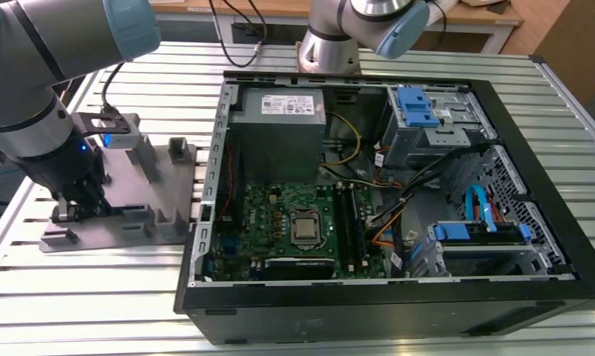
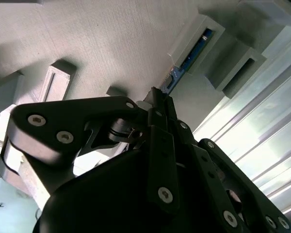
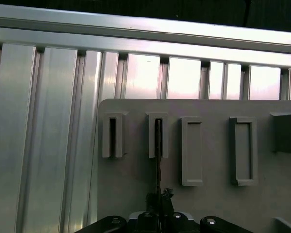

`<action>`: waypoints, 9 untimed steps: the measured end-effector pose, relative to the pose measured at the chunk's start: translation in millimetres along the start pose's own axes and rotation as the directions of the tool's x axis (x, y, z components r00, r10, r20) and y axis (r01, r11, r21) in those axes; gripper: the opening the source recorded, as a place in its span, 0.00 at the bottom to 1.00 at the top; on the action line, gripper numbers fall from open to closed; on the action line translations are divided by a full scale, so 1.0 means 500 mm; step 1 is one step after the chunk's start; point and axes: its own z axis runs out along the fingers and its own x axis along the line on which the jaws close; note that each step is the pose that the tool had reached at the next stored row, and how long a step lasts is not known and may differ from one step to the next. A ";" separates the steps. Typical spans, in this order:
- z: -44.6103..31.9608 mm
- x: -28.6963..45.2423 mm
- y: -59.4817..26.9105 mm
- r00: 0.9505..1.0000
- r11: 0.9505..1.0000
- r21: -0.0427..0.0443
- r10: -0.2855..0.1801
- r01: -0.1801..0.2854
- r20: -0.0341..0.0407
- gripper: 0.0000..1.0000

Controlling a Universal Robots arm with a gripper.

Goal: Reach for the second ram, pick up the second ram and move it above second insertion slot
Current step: 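Pick up the second ram and move it above second insertion slot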

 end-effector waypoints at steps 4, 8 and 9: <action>-0.001 0.000 0.000 1.000 1.000 0.000 0.000 0.000 0.000 0.14; -0.006 0.000 0.000 1.000 1.000 0.000 0.000 0.000 0.000 0.14; -0.009 0.000 0.000 1.000 1.000 0.000 0.000 0.000 0.000 0.14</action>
